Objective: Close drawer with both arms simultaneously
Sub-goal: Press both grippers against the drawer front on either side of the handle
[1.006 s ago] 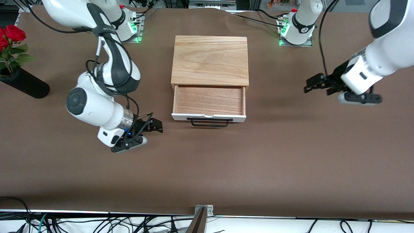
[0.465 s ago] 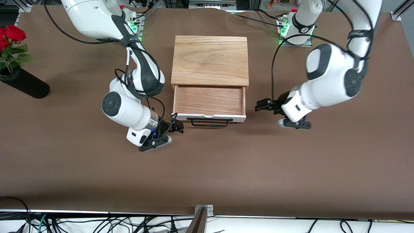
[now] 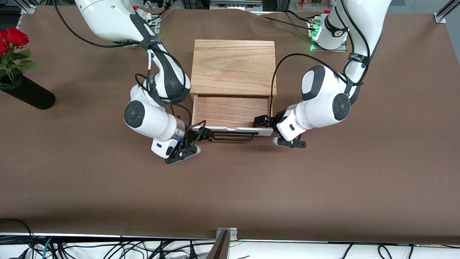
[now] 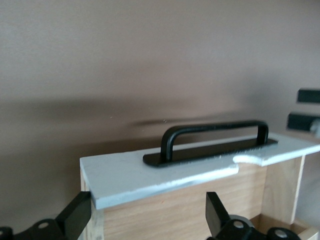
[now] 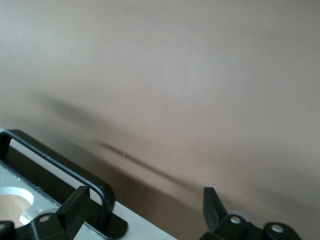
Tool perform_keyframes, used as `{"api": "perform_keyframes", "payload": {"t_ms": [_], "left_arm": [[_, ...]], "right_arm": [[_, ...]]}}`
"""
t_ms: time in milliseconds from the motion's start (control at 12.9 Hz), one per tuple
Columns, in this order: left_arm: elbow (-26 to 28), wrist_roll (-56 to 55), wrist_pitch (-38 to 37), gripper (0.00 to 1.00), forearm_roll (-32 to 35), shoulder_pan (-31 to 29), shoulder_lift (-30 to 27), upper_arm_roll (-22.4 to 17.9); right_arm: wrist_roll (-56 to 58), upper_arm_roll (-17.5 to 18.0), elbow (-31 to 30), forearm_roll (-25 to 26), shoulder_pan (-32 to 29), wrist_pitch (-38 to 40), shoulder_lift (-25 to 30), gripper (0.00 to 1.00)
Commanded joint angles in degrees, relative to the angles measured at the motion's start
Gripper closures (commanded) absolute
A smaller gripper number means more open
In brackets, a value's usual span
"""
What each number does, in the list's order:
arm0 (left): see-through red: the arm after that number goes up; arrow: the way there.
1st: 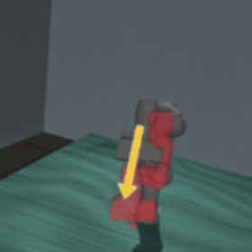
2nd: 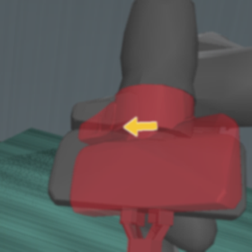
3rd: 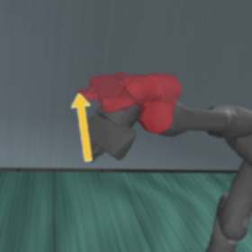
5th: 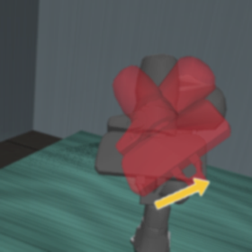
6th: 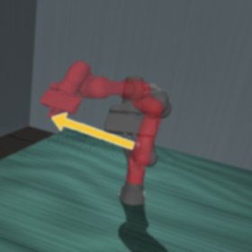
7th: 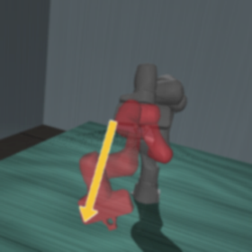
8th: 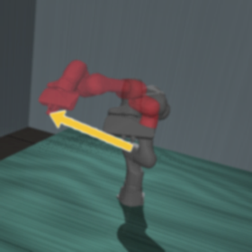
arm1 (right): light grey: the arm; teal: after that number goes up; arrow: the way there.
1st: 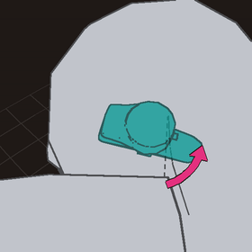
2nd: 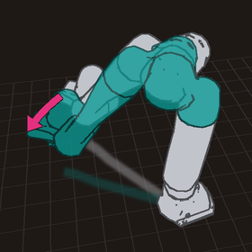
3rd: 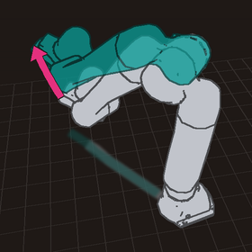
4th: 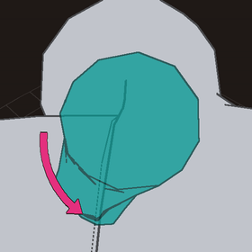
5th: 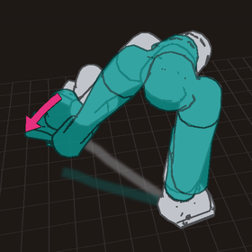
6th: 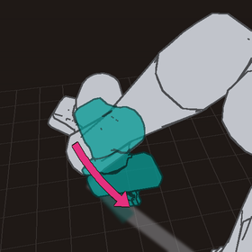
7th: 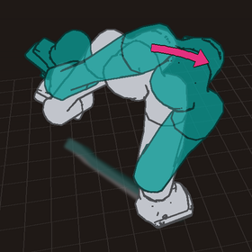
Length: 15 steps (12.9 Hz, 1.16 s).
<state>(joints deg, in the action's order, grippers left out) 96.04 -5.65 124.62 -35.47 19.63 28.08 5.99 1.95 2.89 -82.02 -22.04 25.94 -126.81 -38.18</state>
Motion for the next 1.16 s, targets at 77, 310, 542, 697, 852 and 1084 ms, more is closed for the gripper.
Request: {"api": "perform_keyframes", "payload": {"t_ms": [77,310,542,697,852,1084], "left_arm": [[-3.9,1.5,-0.1,0.00,-3.4,0.1,3.1,-0.5],[-4.9,1.3,-2.0,0.00,-4.0,0.0,1.0,-2.6],[-5.0,1.6,-1.6,0.00,-4.2,0.0,2.1,-2.8],[-4.9,1.5,0.3,0.00,-4.2,0.7,2.9,-2.7],[-5.0,1.4,1.2,0.00,-6.8,1.0,3.4,-2.7],[-4.9,1.7,3.1,0.00,-8.2,1.2,3.8,-2.7]], "right_arm": [[0.0,-0.3,1.3,-1.2,0.7,3.9,-0.7,0.00],[0.0,-0.3,1.4,-1.2,1.2,6.8,-0.6,0.00],[0.0,-0.3,1.4,-1.2,1.7,8.2,-0.5,0.00],[0.1,-0.3,1.4,-1.2,1.7,8.9,-0.5,0.00],[0.1,-0.3,1.4,-1.2,1.7,9.3,-0.4,0.00],[0.1,-0.3,1.4,-1.2,1.7,9.4,-0.4,0.00]]}}
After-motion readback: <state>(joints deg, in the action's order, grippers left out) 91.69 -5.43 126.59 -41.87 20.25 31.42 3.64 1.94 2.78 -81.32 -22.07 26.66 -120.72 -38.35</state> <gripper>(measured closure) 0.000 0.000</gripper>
